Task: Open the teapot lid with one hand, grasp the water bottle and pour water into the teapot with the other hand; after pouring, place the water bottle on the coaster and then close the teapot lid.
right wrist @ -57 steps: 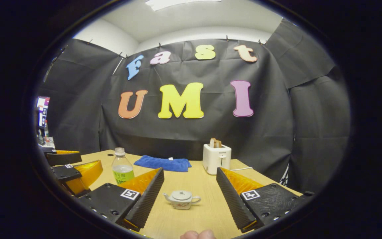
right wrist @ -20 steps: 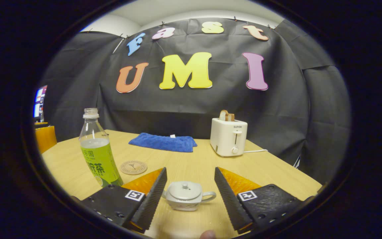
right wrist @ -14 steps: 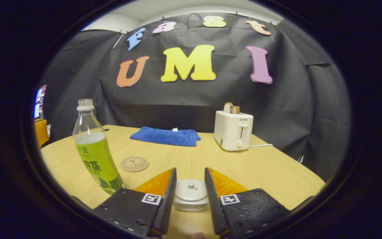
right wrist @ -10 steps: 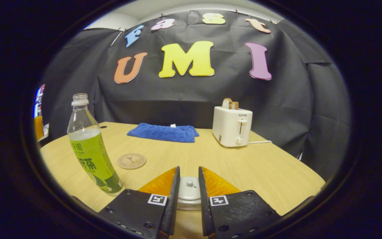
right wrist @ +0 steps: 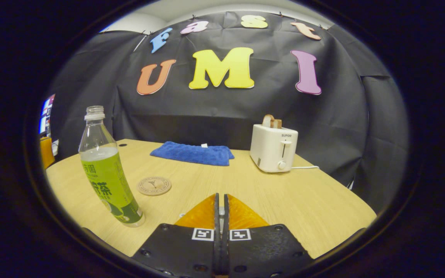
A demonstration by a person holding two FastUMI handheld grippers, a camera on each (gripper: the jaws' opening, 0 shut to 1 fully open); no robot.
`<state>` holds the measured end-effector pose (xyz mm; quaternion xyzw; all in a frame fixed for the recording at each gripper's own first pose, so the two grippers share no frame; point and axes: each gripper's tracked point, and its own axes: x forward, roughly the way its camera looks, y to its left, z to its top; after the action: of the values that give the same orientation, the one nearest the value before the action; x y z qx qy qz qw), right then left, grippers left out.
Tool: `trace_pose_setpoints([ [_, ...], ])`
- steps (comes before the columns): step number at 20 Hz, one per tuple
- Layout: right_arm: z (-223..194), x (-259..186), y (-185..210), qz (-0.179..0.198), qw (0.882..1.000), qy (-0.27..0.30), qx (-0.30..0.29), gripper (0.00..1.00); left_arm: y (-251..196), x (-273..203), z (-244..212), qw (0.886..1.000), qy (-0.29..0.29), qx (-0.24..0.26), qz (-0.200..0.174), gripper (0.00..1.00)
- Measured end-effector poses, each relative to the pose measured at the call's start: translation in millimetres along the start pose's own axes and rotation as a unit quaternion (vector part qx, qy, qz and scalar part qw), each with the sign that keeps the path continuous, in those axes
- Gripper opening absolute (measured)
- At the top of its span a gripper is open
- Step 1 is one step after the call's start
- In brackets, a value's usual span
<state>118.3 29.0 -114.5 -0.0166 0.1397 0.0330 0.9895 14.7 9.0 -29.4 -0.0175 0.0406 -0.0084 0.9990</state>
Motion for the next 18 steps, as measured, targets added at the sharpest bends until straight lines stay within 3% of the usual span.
trace_pose_setpoints([
  [8, 39, -23, -17, 0.018, 0.999, -0.048, 0.016, 0.0, -39, 14, -35, 0.998, 0.046, -0.003, -0.038, 0.98],
  [18, 46, -48, -33, 0.024, 0.998, -0.057, 0.009, 0.0, -42, 61, -70, 0.995, 0.089, -0.009, -0.034, 0.98],
])
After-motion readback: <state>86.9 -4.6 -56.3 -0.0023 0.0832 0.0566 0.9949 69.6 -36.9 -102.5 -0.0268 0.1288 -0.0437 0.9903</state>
